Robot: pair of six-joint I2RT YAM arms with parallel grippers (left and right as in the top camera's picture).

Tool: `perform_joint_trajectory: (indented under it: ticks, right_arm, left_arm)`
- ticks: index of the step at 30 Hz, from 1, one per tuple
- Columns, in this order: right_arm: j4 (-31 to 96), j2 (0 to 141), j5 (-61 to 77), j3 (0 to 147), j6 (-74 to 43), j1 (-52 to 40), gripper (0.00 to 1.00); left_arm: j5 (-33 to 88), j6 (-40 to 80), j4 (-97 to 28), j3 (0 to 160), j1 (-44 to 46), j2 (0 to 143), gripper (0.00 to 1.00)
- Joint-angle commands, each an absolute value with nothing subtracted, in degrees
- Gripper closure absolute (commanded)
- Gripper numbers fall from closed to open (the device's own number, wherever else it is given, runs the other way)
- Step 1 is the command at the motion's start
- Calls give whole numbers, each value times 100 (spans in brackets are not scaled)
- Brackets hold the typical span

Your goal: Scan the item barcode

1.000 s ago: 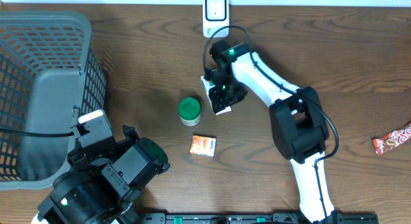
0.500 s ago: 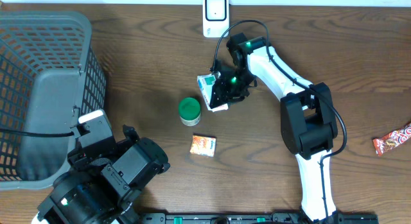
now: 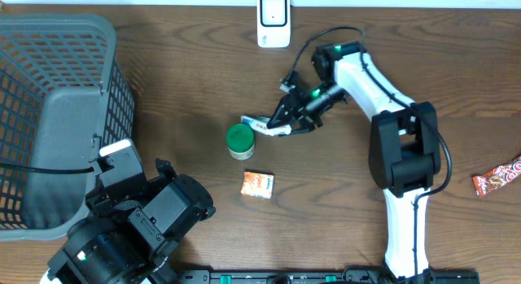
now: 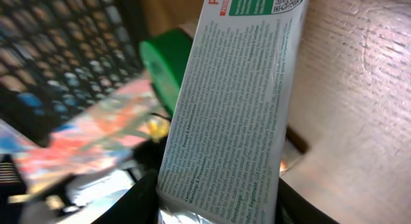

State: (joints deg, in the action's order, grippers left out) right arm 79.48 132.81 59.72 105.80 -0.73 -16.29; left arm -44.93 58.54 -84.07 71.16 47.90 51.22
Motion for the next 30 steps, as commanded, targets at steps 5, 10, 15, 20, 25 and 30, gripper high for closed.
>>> perform_joint_trajectory:
  ticks: [5, 10, 15, 20, 25, 30]
  right_arm:
    - [7907, 13148, 6523, 10639, -1693, -1245, 52]
    - [7832, 13148, 6455, 10639, -2359, -1085, 49]
    - [7526, 13148, 6455, 10639, -2724, -993, 47]
    - [7371, 13148, 5765, 10639, -2676, -1031, 41]
    - [7210, 13148, 3970, 10639, -2058, -1131, 5]
    - [7026, 13148, 3844, 10586, -486, -1354, 1]
  left_arm:
    - [-4547, 5924, -8440, 7102, 4792, 5122, 15]
    - [-4547, 5922, -8440, 7102, 4792, 5122, 15]
    - [-4547, 5924, -8440, 7105, 4792, 5122, 15]
    - [-4547, 5924, -8438, 7102, 4792, 5122, 15]
    - [-4547, 5924, -8440, 7105, 4792, 5122, 15]
    - [-4547, 5924, -8440, 7102, 4792, 5122, 15]
